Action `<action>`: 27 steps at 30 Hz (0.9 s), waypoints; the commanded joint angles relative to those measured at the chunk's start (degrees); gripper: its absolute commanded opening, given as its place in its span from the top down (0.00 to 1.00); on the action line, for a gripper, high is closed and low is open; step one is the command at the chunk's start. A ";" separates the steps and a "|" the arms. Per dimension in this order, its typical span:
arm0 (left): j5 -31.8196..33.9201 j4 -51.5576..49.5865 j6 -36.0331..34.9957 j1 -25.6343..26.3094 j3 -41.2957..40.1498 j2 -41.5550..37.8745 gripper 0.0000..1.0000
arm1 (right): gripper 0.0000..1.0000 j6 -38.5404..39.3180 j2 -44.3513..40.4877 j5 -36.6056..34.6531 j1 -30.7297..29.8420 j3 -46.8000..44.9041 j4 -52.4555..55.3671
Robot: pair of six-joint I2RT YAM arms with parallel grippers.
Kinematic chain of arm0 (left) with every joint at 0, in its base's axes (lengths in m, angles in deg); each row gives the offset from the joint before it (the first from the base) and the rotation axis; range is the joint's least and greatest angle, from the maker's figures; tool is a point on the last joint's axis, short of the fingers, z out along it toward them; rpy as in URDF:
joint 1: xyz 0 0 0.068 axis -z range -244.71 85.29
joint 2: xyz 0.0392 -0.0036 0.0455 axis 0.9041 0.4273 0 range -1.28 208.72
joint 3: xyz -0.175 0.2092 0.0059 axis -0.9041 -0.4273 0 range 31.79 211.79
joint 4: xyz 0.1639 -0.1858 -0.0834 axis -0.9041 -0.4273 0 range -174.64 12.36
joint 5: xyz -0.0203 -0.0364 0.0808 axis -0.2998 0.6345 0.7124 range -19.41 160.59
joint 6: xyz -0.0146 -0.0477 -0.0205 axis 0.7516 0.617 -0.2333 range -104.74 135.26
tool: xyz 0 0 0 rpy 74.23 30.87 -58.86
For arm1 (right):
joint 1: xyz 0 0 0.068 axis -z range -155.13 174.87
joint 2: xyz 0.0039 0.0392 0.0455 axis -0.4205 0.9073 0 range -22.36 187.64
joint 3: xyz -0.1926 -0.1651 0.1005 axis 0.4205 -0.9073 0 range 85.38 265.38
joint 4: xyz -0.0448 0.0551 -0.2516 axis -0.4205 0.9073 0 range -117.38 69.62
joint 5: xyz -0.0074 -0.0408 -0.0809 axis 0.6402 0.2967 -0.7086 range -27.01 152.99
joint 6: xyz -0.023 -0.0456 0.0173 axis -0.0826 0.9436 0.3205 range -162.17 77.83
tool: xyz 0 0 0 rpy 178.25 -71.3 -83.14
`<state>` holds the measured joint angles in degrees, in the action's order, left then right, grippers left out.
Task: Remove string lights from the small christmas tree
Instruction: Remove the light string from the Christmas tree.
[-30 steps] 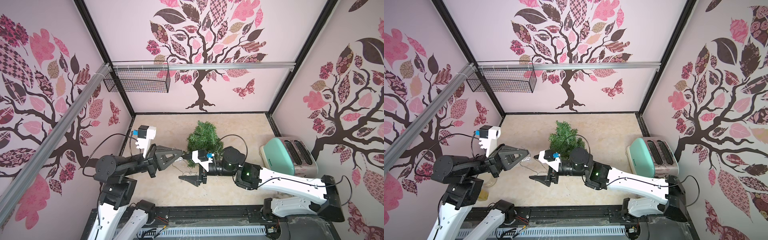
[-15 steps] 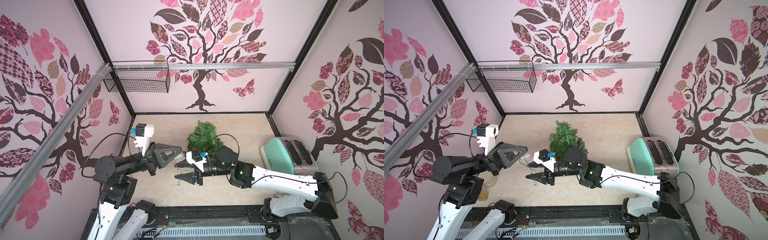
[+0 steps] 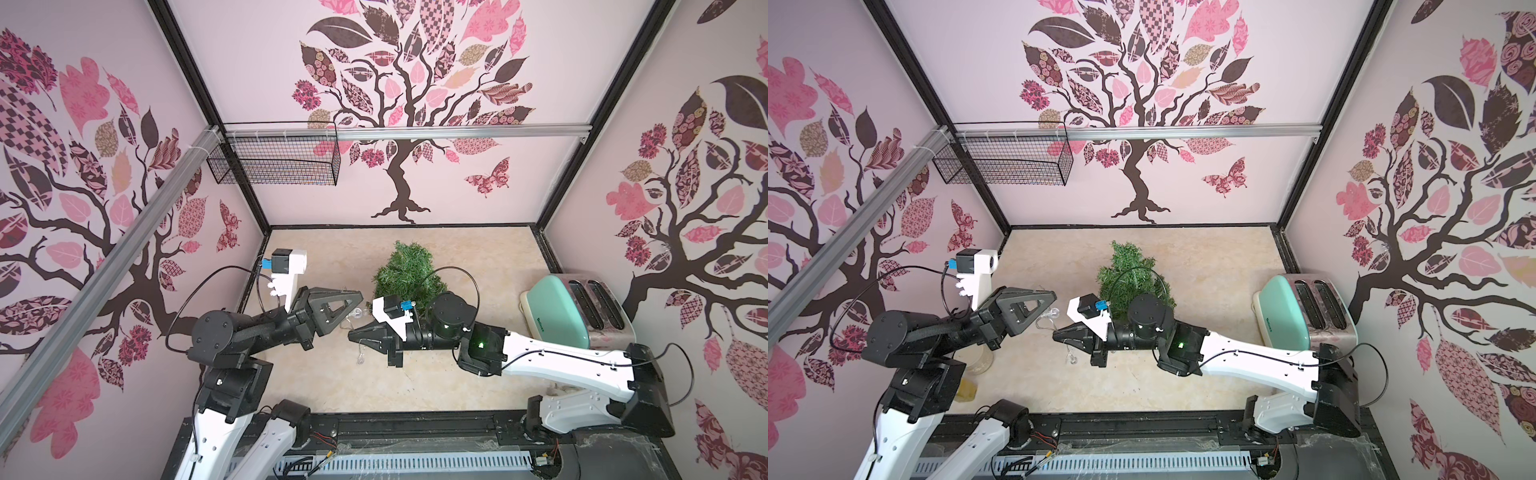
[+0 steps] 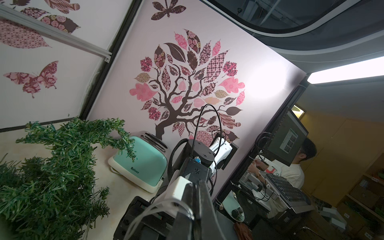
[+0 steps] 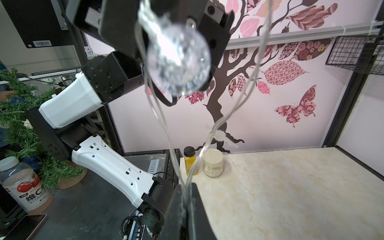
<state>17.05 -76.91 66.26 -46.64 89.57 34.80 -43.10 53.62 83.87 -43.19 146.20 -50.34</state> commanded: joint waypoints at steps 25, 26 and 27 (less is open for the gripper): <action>39.53 -24.58 -14.94 0.30 5.12 -8.38 0.13 | 1.00 -4.04 -15.51 -14.27 0.11 4.97 10.37; 39.26 -24.29 -14.94 0.30 4.70 -8.18 0.13 | 1.00 -3.76 -16.13 -14.67 0.11 5.75 11.68; 39.10 -24.13 -14.80 0.30 4.47 -8.00 0.13 | 1.00 -3.26 -16.90 -15.34 0.11 6.51 13.03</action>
<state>53.05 -100.82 53.17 -46.64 94.38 26.49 -46.49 39.02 69.12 -43.19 148.58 -41.16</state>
